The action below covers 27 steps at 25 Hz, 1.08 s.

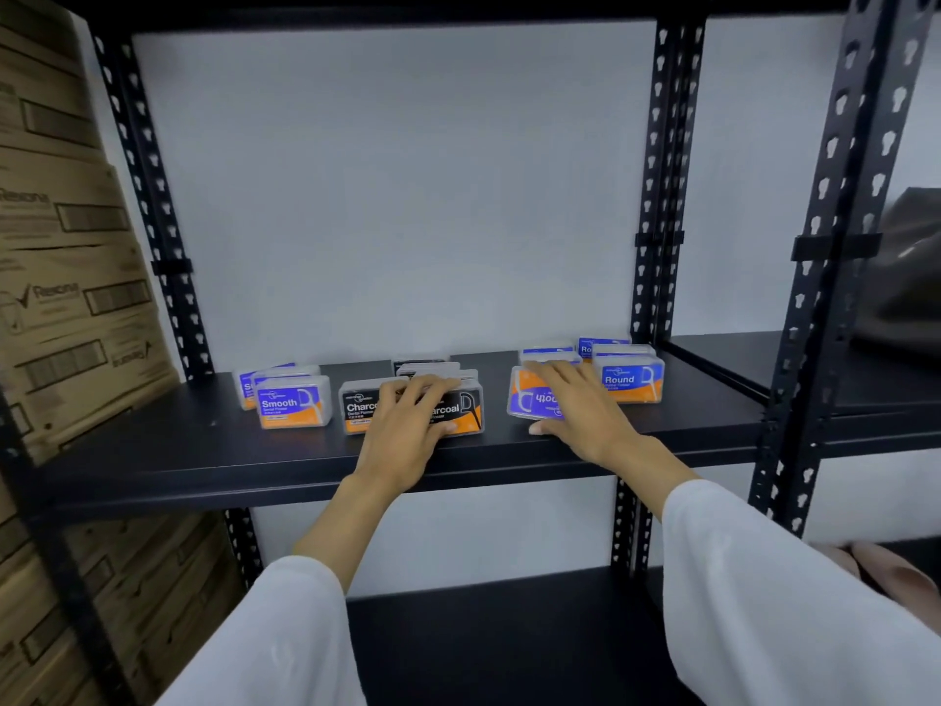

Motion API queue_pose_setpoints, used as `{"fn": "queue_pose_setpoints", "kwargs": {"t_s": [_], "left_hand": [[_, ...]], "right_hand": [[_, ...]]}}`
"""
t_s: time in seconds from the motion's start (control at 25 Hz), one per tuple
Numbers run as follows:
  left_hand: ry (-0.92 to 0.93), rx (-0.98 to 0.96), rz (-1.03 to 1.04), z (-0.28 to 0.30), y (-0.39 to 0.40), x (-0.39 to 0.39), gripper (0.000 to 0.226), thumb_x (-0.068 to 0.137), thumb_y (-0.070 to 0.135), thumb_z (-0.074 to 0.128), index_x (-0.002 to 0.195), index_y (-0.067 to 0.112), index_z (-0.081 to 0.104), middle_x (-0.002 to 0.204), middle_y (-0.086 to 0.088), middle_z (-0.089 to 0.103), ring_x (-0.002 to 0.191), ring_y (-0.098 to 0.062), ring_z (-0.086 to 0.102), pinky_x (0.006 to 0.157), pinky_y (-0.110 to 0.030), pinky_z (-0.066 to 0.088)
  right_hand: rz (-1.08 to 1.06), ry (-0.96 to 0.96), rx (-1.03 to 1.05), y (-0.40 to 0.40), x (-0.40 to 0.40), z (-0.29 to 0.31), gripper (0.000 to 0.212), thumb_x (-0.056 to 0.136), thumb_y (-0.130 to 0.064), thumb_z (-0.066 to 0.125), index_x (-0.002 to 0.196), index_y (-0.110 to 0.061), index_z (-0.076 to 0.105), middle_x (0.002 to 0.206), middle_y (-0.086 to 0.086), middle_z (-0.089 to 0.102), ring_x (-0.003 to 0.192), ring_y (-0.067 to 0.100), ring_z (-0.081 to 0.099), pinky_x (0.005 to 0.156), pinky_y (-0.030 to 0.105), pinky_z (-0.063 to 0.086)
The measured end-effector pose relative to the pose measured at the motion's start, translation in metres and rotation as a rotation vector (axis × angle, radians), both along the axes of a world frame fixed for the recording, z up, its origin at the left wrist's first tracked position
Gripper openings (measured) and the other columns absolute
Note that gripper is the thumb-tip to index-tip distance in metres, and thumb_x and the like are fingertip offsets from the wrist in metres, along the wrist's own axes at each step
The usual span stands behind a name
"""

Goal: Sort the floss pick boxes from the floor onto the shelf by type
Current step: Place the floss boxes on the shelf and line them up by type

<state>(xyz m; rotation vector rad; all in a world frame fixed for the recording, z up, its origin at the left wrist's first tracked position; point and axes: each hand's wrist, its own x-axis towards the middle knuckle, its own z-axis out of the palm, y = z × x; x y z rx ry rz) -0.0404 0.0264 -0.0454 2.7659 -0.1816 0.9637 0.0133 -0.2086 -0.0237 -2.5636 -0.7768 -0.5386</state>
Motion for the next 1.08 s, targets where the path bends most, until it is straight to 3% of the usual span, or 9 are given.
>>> {"fn": "queue_pose_setpoints", "kwargs": {"t_s": [0.16, 0.36, 0.56, 0.68, 0.8, 0.92, 1.08], "left_hand": [[-0.049, 0.026, 0.025, -0.004, 0.001, 0.001, 0.049, 0.093, 0.034, 0.058, 0.139, 0.032, 0.040, 0.142, 0.008, 0.045, 0.121, -0.022, 0.035, 0.102, -0.036, 0.038], [-0.047, -0.013, 0.021, -0.002, -0.001, -0.001, 0.050, 0.091, 0.035, 0.060, 0.137, 0.026, 0.042, 0.138, 0.004, 0.049, 0.118, -0.022, 0.038, 0.099, -0.036, 0.040], [-0.049, -0.041, 0.028, -0.002, -0.002, -0.004, 0.049, 0.090, 0.036, 0.061, 0.134, 0.023, 0.044, 0.136, 0.002, 0.050, 0.121, -0.020, 0.039, 0.099, -0.036, 0.038], [-0.056, -0.006, 0.051, -0.003, -0.002, -0.005, 0.048, 0.090, 0.038, 0.059, 0.134, 0.024, 0.043, 0.139, 0.003, 0.046, 0.124, -0.021, 0.037, 0.101, -0.036, 0.033], [-0.027, -0.024, 0.055, -0.002, -0.002, -0.008, 0.048, 0.091, 0.039, 0.057, 0.135, 0.025, 0.042, 0.141, 0.003, 0.044, 0.130, -0.021, 0.034, 0.104, -0.039, 0.027], [-0.010, -0.062, 0.045, 0.004, -0.007, -0.013, 0.046, 0.094, 0.040, 0.053, 0.136, 0.026, 0.042, 0.142, 0.004, 0.043, 0.132, -0.019, 0.032, 0.107, -0.039, 0.022], [-0.056, -0.142, -0.033, 0.028, -0.019, -0.014, 0.039, 0.096, 0.037, 0.050, 0.133, 0.029, 0.045, 0.139, 0.007, 0.046, 0.130, -0.015, 0.034, 0.106, -0.036, 0.021]], "right_hand": [[0.065, 0.004, 0.098, -0.002, 0.003, -0.009, 0.060, 0.091, -0.028, 0.060, 0.143, -0.025, 0.032, 0.146, 0.001, 0.035, 0.136, 0.021, 0.024, 0.113, 0.039, 0.026], [0.024, 0.021, 0.082, -0.004, 0.006, -0.009, 0.065, 0.087, -0.014, 0.064, 0.143, -0.025, 0.032, 0.148, 0.003, 0.032, 0.138, 0.021, 0.022, 0.114, 0.041, 0.027], [-0.004, 0.078, 0.121, -0.005, 0.006, -0.007, 0.066, 0.086, -0.016, 0.067, 0.142, -0.024, 0.034, 0.149, 0.004, 0.029, 0.142, 0.025, 0.016, 0.113, 0.042, 0.026], [-0.018, 0.122, 0.157, -0.005, 0.012, -0.007, 0.069, 0.083, -0.017, 0.071, 0.142, -0.020, 0.034, 0.146, 0.007, 0.033, 0.137, 0.026, 0.028, 0.108, 0.040, 0.035], [-0.022, 0.205, 0.316, -0.003, 0.011, -0.002, 0.077, 0.078, -0.010, 0.075, 0.141, -0.019, 0.032, 0.139, 0.008, 0.039, 0.126, 0.023, 0.044, 0.096, 0.037, 0.047], [-0.033, 0.330, 0.536, -0.006, 0.006, 0.003, 0.083, 0.073, -0.003, 0.077, 0.139, -0.017, 0.029, 0.126, 0.008, 0.050, 0.108, 0.017, 0.053, 0.077, 0.027, 0.049], [-0.006, 0.376, 0.803, -0.013, 0.010, 0.013, 0.070, 0.070, -0.001, 0.079, 0.122, -0.021, 0.035, 0.116, 0.016, 0.060, 0.098, 0.024, 0.062, 0.070, 0.022, 0.049]]}}
